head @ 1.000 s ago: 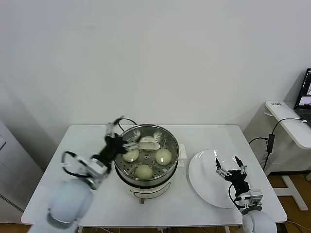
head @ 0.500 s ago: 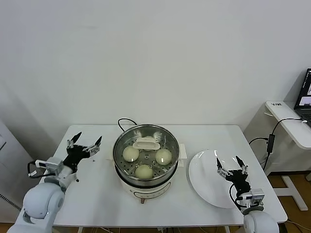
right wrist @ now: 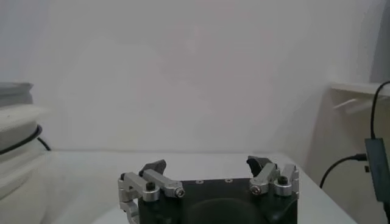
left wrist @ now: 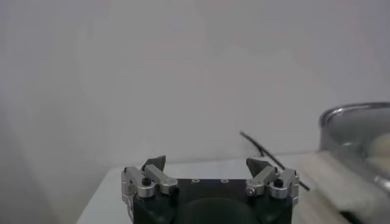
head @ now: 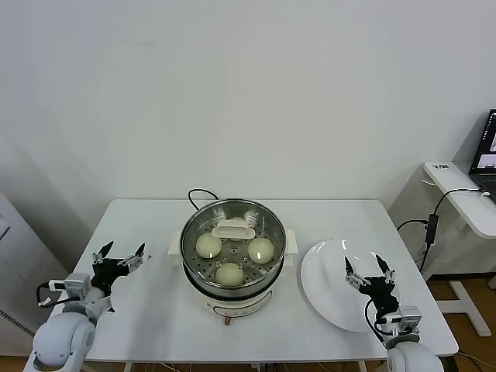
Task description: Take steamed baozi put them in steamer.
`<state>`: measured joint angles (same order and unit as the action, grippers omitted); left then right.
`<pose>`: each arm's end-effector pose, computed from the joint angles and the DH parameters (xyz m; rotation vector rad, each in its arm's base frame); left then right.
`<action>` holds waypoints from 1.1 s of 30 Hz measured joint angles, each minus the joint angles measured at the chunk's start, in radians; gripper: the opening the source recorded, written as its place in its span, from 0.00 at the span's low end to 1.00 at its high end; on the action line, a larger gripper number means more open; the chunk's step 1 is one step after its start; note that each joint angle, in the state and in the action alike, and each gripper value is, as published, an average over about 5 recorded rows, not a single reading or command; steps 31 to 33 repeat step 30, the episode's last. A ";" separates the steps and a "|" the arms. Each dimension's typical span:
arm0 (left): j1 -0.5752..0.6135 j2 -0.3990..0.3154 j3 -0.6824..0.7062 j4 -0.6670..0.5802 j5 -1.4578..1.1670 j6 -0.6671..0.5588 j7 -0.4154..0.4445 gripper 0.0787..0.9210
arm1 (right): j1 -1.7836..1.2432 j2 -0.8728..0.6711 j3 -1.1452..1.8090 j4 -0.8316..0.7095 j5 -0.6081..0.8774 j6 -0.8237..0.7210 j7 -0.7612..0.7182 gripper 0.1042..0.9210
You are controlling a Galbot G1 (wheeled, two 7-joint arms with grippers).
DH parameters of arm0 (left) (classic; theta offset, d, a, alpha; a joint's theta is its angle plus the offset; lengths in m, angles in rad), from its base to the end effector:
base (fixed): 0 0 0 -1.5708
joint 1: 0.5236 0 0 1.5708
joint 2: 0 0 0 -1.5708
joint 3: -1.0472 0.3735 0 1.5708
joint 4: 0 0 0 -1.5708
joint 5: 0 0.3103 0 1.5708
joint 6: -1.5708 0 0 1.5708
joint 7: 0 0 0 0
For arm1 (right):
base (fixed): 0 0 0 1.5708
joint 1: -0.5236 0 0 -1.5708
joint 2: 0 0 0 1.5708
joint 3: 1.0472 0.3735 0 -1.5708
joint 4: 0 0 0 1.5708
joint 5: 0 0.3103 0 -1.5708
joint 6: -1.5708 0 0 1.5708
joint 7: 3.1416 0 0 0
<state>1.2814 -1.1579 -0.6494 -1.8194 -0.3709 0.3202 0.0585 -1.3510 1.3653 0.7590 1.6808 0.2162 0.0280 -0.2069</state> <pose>0.2306 0.1538 -0.3193 -0.0502 -2.8619 -0.0696 0.1912 -0.1397 -0.3928 0.0044 -3.0199 0.0362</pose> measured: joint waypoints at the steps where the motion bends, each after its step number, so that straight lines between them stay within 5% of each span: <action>1: 0.003 -0.002 -0.002 0.002 -0.001 0.000 0.000 0.88 | -0.001 0.001 -0.001 0.000 0.000 -0.001 0.000 0.88; 33: 0.044 -0.028 -0.025 -0.008 -0.032 0.012 0.002 0.88 | -0.036 0.026 0.016 0.021 -0.030 -0.020 -0.005 0.88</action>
